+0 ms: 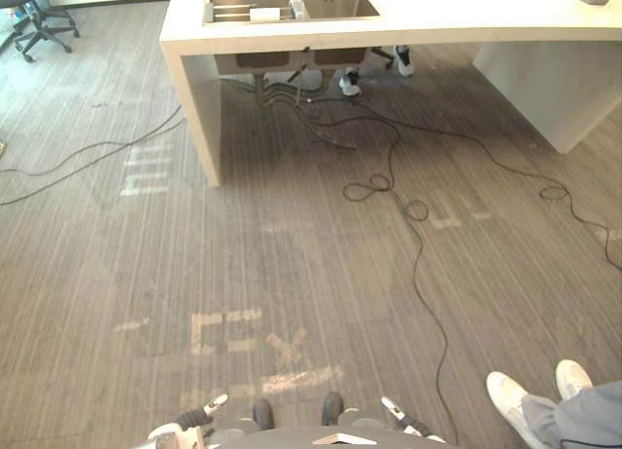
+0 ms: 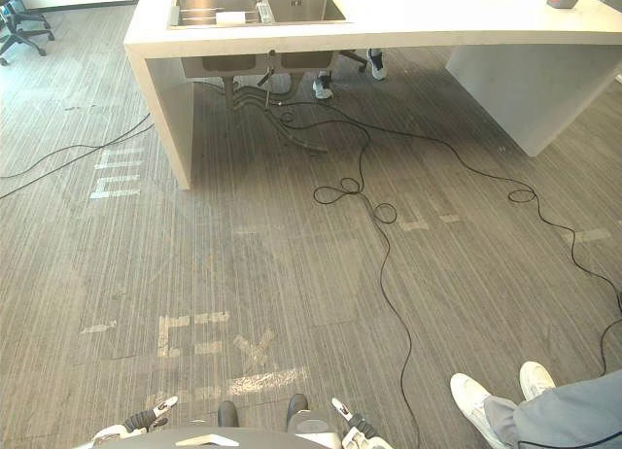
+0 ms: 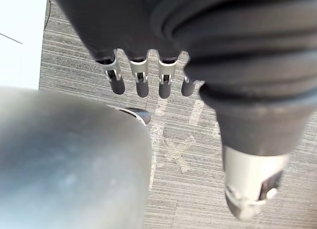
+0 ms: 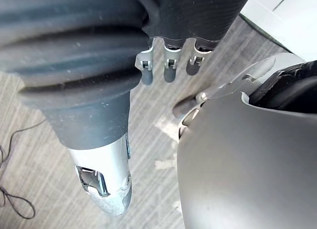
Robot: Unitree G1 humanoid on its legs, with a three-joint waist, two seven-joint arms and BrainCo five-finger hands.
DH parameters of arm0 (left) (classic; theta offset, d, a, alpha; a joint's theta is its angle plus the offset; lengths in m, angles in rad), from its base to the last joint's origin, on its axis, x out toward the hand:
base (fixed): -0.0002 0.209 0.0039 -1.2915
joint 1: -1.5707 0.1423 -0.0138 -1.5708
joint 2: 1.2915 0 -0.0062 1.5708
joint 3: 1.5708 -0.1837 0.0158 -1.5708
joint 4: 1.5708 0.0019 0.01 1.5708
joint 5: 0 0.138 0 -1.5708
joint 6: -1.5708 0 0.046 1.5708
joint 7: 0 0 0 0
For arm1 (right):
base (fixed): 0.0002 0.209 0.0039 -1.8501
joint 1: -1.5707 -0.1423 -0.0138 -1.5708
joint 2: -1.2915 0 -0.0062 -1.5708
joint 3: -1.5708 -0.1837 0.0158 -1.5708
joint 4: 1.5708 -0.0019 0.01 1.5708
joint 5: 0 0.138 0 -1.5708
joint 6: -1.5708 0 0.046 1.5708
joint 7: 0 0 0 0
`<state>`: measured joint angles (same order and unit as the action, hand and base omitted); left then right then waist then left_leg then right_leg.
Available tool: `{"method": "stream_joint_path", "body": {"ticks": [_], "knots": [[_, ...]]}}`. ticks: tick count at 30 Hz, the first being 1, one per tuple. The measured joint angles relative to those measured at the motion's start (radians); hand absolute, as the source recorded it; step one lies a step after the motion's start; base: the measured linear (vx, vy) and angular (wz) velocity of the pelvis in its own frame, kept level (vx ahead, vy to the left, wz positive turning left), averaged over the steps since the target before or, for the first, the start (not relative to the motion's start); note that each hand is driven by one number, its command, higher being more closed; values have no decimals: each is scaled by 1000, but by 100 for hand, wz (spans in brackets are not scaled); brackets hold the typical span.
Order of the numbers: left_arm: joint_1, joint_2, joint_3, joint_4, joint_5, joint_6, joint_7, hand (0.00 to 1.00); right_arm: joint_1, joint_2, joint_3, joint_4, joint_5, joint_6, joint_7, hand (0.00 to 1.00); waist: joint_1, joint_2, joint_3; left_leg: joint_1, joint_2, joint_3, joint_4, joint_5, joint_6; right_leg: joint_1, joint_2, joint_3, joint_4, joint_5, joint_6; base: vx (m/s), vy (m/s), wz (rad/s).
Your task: Walk over to the sink, pick up the cup, carry it to the dishwasher, place the cup inside the dishwasher, then close the dishwasher door
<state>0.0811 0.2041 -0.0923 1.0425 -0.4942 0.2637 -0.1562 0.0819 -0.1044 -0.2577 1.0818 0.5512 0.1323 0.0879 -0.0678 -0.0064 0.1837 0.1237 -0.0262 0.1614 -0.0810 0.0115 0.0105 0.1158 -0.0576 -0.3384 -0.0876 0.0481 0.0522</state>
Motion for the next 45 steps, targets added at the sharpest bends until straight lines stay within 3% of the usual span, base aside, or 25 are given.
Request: {"method": "stream_joint_path", "body": {"ticks": [4, 7, 10, 11, 12, 15, 18, 19, 22, 23, 26, 27, 28, 29, 30, 31, 32, 33, 35, 36, 37, 39, 41, 43, 45], "knots": [[-9, 8, -32, 1, 9, 0, 2, 0, 0, 0, 1, 0, -6, -8, 0, 0, 0, 0, 0, -1, 0, 2, -2, -1, 0, -2, 0, 1, 3, -2, 2, 0, 0, 0], [-12, 9, -34, 2, 9, 6, 41, 0, 0, 3, 2, 0, -10, -27, -1, 0, 0, -1, -1, -6, 0, 8, -2, -4, 4, -12, -2, 2, 18, -11, 1, 18, 19, -5], [-23, 13, -36, 21, 18, 1, 66, 0, -14, -2, 5, -6, -41, -57, -6, 0, 1, -8, -4, -8, 4, 40, 4, -21, 18, -100, -45, -8, 219, -123, 10, 27, 36, -6], [-32, 22, -38, 19, 36, -16, 65, 0, -16, 1, 21, -17, -45, -70, -10, 0, 1, -27, -8, -8, -9, 56, 15, -35, 26, -150, -86, -4, 345, -181, 18, 52, 43, -4], [-34, 23, -39, 16, 51, -27, 68, 0, -17, 1, 27, -34, -44, -71, -11, 0, 1, -30, -8, -7, -13, 60, 19, -39, 28, -164, -99, -4, 386, -191, 20, 79, 57, -17], [-82, 17, -68, -58, 51, -74, 146, 0, -101, -22, 72, -115, -16, -78, -33, 0, 3, -33, 16, -28, -23, 88, 59, -73, 45, -296, -154, -3, 612, -171, -11, 38, 78, -28], [-175, -21, -80, -161, -45, -112, 194, 0, -178, -40, 91, -140, 57, -105, -45, 0, -7, -39, 78, -4, -20, 63, 128, -113, 80, -436, -213, 21, 900, -81, 2, 89, 90, 8], [-201, -32, -105, -188, -59, -125, 196, 0, -178, -41, 93, -165, 85, -107, -45, 0, -13, -21, 99, -8, 4, 47, 181, -152, 81, -444, -195, 29, 892, -144, -4, 164, 66, 35], [-218, -49, -123, -248, -30, -153, 200, 0, -140, -41, 93, -205, 133, -112, -42, 0, -30, -25, 102, -16, 23, 10, 255, -202, 70, -470, -136, 31, 709, -174, 13, 247, 21, 42], [-229, -50, -137, -248, 0, -155, 208, 0, -121, -42, 88, -203, 151, -112, -37, 0, -49, -32, 104, -10, 19, -9, 272, -218, 62, -465, -108, 27, 530, -143, 17, 334, -37, 44], [-211, -48, -145, -238, 21, -149, 203, 0, -77, -31, 79, -201, 150, -107, -23, 0, -48, -54, 121, 51, 2, -24, 286, -262, 28, -423, -73, 21, 302, -52, 17, 409, -114, 29], [-200, -47, -146, -232, 25, -149, 193, 0, -63, -24, 69, -200, 150, -107, -23, 0, -48, -49, 126, 68, -3, -27, 292, -279, 19, -410, -74, 21, 280, -45, 17, 412, -182, 34], [-173, -47, -146, -219, 26, -149, 175, 0, -36, -14, 53, -200, 150, -106, -22, 0, -48, -64, 122, 108, -12, -29, 306, -328, 6, -372, -80, 27, 252, -37, 12, 368, -212, 16], [-158, -57, -146, -180, 27, -150, 160, 0, -23, -19, 42, -191, 150, -104, -22, 0, -46, -26, 125, 121, 13, -27, 322, -382, -6, -386, -70, 20, 324, 15, -18, 341, -214, 2], [-147, -61, -147, -159, 28, -151, 145, 0, -21, -21, 40, -191, 149, -104, -22, 0, -46, -7, 117, 125, 29, -23, 325, -407, -5, -408, -60, 15, 373, 7, -24, 311, -207, -18], [-122, -68, -147, -132, 28, -156, 126, 0, -21, -23, 36, -193, 148, -104, -22, 0, -53, 41, 93, 134, 66, -21, 323, -442, -6, -443, -52, -10, 470, -36, -70, 364, -210, -4], [-105, -76, -145, -113, 28, -175, 111, 0, 6, -23, 13, -189, 146, -102, -22, 0, -61, 69, 75, 151, 82, -28, 337, -445, -16, -461, -37, -26, 534, -105, -142, 529, -265, -1], [-102, -80, -144, -108, 27, -192, 104, 0, 2, -23, -4, -177, 145, -102, -22, 0, -59, 75, 71, 135, 89, -26, 389, -426, -44, -466, -34, -27, 556, -134, -150, 482, -249, -5], [-102, -90, -144, -115, 21, -231, 78, 0, -2, -27, -20, -158, 129, -102, -19, 0, -55, 74, 71, 26, 116, -23, 646, -322, -132, -435, -30, -25, 558, -180, -159, 422, -231, -9], [-104, -95, -143, -132, 4, -263, 64, 0, 3, -33, -22, -160, 112, -105, -9, 0, -57, 76, 71, -58, 147, -21, 846, -245, -208, -389, -16, -19, 533, -202, -165, 463, -224, -5], [-111, -102, -138, -150, -18, -295, 61, 0, 2, -40, -21, -158, 102, -108, -1, 0, -54, 78, 70, -138, 179, -7, 1039, -236, -214, -332, 9, -19, 493, -212, -168, 573, -235, -10], [-117, -115, -121, -199, -55, -324, 63, 0, -1, -57, -23, -154, 68, -111, 2, 0, -48, 76, 71, -218, 190, 8, 1150, -254, -185, -243, 34, -23, 427, -216, -167, 510, -174, -8], [-134, -129, -106, -252, -76, -348, 69, 0, -16, -75, -28, -147, 69, -118, 2, 0, -42, 72, 74, -271, 162, 38, 1041, -286, -166, -183, 37, -25, 372, -210, -173, 382, -111, -2], [-144, -134, -104, -296, -82, -401, 83, 0, -63, -98, -41, -142, 74, -121, 6, 0, -27, 63, 80, -297, 111, 61, 733, -314, -108, -146, 36, 2, 346, -212, -168, 313, -53, -32], [-146, -132, -102, -358, -69, -441, 109, 0, -85, -100, -19, -163, 86, -129, 11, 0, -7, 53, 87, -355, 85, 53, 595, -290, -58, -125, 30, 40, 323, -224, -167, 282, 16, -40]]}}
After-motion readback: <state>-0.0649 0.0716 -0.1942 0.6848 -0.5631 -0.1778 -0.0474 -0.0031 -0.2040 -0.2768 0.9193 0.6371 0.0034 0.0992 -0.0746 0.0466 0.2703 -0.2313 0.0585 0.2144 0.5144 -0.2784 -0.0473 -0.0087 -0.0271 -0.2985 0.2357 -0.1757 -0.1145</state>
